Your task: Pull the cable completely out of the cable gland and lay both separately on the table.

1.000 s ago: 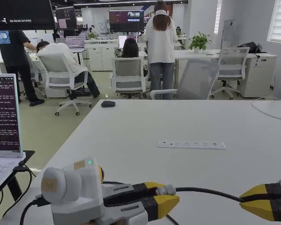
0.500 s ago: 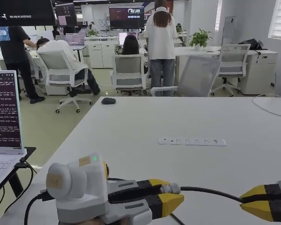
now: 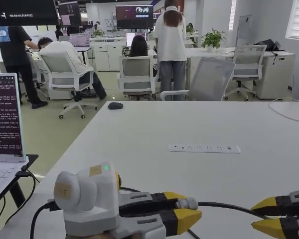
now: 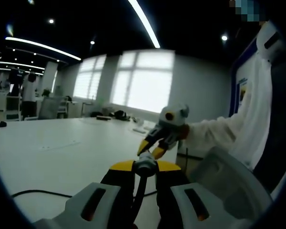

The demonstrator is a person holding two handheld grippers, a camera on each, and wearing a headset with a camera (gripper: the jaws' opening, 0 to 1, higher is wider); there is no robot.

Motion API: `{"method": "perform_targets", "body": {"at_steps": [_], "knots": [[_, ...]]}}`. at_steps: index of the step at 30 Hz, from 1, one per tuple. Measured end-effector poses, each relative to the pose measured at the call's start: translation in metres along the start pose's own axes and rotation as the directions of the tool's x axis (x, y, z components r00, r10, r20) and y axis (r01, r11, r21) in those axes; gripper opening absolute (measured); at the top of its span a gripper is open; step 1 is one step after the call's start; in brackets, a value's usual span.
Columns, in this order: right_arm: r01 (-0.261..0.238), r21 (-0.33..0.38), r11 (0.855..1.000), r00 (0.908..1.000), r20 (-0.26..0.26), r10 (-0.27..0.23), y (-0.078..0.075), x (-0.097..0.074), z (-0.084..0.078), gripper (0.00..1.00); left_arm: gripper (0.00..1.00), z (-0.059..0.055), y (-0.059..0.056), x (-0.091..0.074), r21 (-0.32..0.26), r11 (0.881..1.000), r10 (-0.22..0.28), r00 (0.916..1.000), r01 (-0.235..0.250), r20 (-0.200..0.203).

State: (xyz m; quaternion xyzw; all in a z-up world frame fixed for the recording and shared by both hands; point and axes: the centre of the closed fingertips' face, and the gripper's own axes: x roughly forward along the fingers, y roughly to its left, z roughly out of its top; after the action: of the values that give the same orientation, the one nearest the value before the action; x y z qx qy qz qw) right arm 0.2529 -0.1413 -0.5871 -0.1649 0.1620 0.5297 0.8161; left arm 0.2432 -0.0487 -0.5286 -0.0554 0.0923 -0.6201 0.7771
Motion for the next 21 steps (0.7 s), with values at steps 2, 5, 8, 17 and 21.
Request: {"method": "perform_targets", "body": {"at_steps": [2, 5, 8, 17, 21], "knots": [[0.009, -0.005, 1.0, 1.0, -0.002, -0.009, -0.001, 0.001, 0.001, 0.21, 0.17, 0.0, 0.001, 0.0, -0.001, 1.0, 0.003, 1.0, -0.003, -0.001], [0.023, -0.017, 1.0, 0.9997, 0.003, -0.023, -0.003, 0.003, 0.005, 0.25, 0.17, 0.0, 0.002, -0.001, -0.006, 1.0, 0.005, 1.0, -0.005, 0.0], [0.027, -0.033, 0.999, 0.9996, 0.013, -0.027, -0.003, 0.004, 0.014, 0.28, 0.17, -0.001, 0.001, 0.0, -0.006, 1.0, 0.003, 1.0, -0.003, -0.004], [-0.029, -0.124, 0.992, 0.9976, 0.058, 0.036, 0.016, 0.016, 0.05, 0.28, 0.17, -0.005, 0.003, 0.001, -0.013, 1.0, 0.003, 0.9998, -0.004, -0.022], [-0.07, -0.184, 0.98, 0.9925, 0.086, 0.087, 0.03, 0.024, 0.071, 0.26, 0.17, -0.008, 0.003, 0.002, -0.023, 1.0, 0.001, 0.9995, -0.002, -0.03]]}}
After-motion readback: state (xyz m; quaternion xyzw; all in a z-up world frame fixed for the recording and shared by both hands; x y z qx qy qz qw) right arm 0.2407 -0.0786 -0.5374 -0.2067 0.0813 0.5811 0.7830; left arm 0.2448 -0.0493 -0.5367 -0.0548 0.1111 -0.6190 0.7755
